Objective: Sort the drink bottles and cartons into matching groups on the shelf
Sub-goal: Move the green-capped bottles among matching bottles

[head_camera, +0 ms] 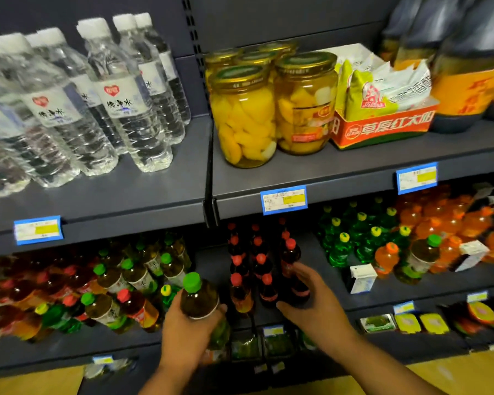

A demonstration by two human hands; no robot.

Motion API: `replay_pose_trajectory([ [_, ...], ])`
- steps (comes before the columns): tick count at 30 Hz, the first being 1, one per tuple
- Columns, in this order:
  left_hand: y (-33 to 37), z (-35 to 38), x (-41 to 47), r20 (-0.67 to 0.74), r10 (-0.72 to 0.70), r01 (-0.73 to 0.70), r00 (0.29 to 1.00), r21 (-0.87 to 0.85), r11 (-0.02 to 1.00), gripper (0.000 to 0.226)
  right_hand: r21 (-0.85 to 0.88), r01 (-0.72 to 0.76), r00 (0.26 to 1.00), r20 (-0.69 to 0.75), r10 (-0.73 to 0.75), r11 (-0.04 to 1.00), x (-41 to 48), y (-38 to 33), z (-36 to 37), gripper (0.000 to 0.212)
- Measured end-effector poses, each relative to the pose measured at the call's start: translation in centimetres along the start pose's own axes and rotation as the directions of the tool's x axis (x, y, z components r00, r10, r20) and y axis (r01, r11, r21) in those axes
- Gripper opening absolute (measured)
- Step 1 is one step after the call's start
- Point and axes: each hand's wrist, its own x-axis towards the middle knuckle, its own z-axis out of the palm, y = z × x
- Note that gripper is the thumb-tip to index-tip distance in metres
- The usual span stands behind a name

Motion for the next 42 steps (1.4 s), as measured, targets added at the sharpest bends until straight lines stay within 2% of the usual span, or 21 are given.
replay_pose_trajectory([
  [4,4.2,2.4,0.6,0.061,0.126,-0.127,0.99,0.023,0.992,0.037,-0.021,0.047,0.997,0.061,-0.046,0.999,-0.2,-1.3,0.9,0.069],
  [7,6.8,4.7,0.0,0.124,0.164,-0.169,0.979,0.025,0.985,0.046,-0.014,0.057,0.997,0.053,-0.056,0.998,-0.1,-1.9,2.2,0.088],
  [9,7.9,6.3,-0.8,0.166,0.194,-0.203,0.967,0.037,0.978,0.048,0.052,0.08,0.997,0.021,-0.081,0.995,0.0,-2.4,2.9,0.091],
  [13,8.7,8.5,-2.4,0.198,0.207,-0.218,0.958,0.031,0.976,0.05,0.196,0.201,0.973,-0.154,-0.172,0.96,-0.3,-3.7,3.7,0.069],
  [15,8.3,8.8,-2.7,0.209,0.233,-0.246,0.95,0.039,0.968,0.049,0.39,0.223,0.968,-0.2,-0.154,0.893,-0.2,-3.9,3.8,0.041],
  [17,7.7,8.7,-3.1,0.228,0.266,-0.288,0.936,0.068,0.955,0.05,0.562,0.186,0.977,-0.193,-0.091,0.806,-0.4,-4.1,4.3,0.024],
  [19,7.2,8.2,-3.3,0.245,0.28,-0.306,0.928,0.071,0.949,0.054,0.624,0.164,0.982,-0.177,-0.065,0.764,-0.7,-3.6,5.0,0.018],
  [21,6.6,7.5,-3.2,0.282,0.285,-0.31,0.916,0.046,0.95,0.061,0.673,0.121,0.987,-0.161,-0.015,0.73,-1.0,-3.1,5.7,0.023],
  [24,5.4,5.1,-3.1,0.374,0.286,-0.295,0.882,-0.035,0.955,0.074,0.641,0.078,0.99,-0.143,0.019,0.764,-1.3,-3.0,6.5,0.02],
  [25,4.7,3.9,-3.0,0.388,0.298,-0.302,0.872,-0.051,0.952,0.078,0.573,0.078,0.99,-0.144,0.007,0.816,-1.4,-3.0,6.8,0.027],
  [27,2.9,1.0,-2.6,0.391,0.303,-0.311,0.869,-0.045,0.949,0.083,0.324,0.109,0.978,-0.206,-0.042,0.94,-1.8,-3.1,7.1,0.049],
  [30,-0.7,-3.4,-1.2,0.339,0.216,-0.218,0.916,-0.031,0.975,0.089,0.203,0.116,0.962,-0.268,-0.059,0.972,-1.9,-3.5,7.6,0.053],
  [33,-3.9,-7.7,0.7,0.27,0.12,-0.119,0.955,-0.018,0.993,0.082,0.157,0.103,0.95,-0.31,-0.05,0.982,-2.0,-3.5,8.8,0.055],
  [38,-7.1,-11.0,2.5,0.167,0.096,-0.103,0.981,0.035,0.994,0.062,0.123,0.097,0.953,-0.297,-0.056,0.988,-2.4,-3.2,9.8,0.056],
  [42,-8.0,-11.2,2.2,0.122,0.063,-0.064,0.99,0.006,0.998,0.059,0.142,0.057,0.96,-0.28,-0.015,0.988,-2.6,-1.6,10.6,0.051],
])
